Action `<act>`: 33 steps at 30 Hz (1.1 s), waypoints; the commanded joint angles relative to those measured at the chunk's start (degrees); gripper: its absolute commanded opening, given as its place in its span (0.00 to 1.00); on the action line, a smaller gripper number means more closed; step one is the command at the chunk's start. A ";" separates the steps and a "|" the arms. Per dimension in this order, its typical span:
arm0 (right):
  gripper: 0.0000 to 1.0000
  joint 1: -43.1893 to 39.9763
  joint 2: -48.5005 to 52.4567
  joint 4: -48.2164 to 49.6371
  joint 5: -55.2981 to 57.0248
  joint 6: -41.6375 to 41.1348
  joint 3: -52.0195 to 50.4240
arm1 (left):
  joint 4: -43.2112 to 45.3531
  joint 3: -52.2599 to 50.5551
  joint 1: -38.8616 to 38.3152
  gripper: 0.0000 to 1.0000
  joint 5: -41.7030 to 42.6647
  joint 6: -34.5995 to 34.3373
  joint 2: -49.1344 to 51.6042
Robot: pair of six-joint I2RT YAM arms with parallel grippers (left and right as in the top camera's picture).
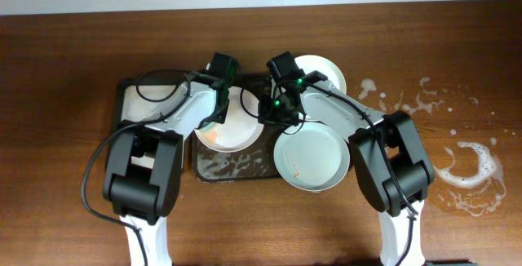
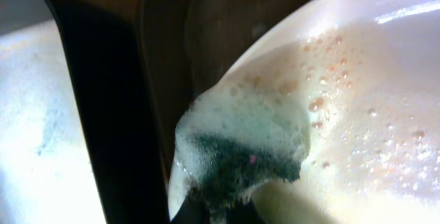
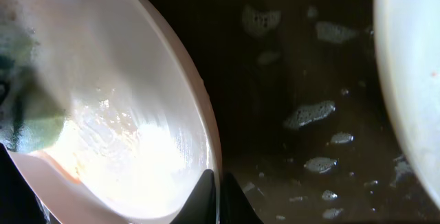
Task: Clean dirty plates on tray and stack at the side
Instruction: 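Scrub the pink plate with the sponge while the right gripper holds it, then lift the pink plate with the right gripper and carry it right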
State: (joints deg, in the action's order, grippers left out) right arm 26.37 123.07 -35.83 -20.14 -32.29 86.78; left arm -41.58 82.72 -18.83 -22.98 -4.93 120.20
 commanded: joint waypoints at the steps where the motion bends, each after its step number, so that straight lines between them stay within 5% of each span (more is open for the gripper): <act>1: 0.04 -0.57 0.22 -1.22 2.34 0.98 0.00 | -5.90 8.33 -0.33 0.01 -4.37 0.52 2.67; 5: 0.04 -0.57 0.22 -1.49 2.36 1.64 0.00 | -13.90 21.79 -0.33 0.01 11.43 -4.02 2.62; 10: 0.04 -0.57 0.22 -1.60 2.80 1.88 0.00 | -29.86 34.45 -0.11 0.01 11.82 -4.68 1.81; 15: 0.04 -0.48 -4.55 -2.25 5.92 5.73 0.57 | -30.64 34.60 5.16 0.01 19.63 -4.68 1.81; 19: 0.04 2.64 -18.12 -6.78 26.75 6.84 0.57 | -30.42 34.60 9.16 0.01 24.06 -4.68 1.84; 21: 0.04 7.32 -23.63 -9.01 46.07 6.84 0.55 | -30.21 34.60 9.16 0.01 24.33 -4.70 1.84; 27: 0.04 20.55 -24.20 -11.56 88.21 0.07 -0.81 | -28.39 34.53 9.16 0.01 24.35 -4.96 1.84; 33: 0.04 24.76 -23.61 -10.36 101.63 -2.40 -2.99 | -27.56 34.53 9.16 0.01 24.98 -5.97 1.84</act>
State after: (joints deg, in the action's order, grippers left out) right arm 50.17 98.89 -46.89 74.85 -33.30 84.33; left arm -69.49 116.05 -9.67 1.15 -10.17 123.09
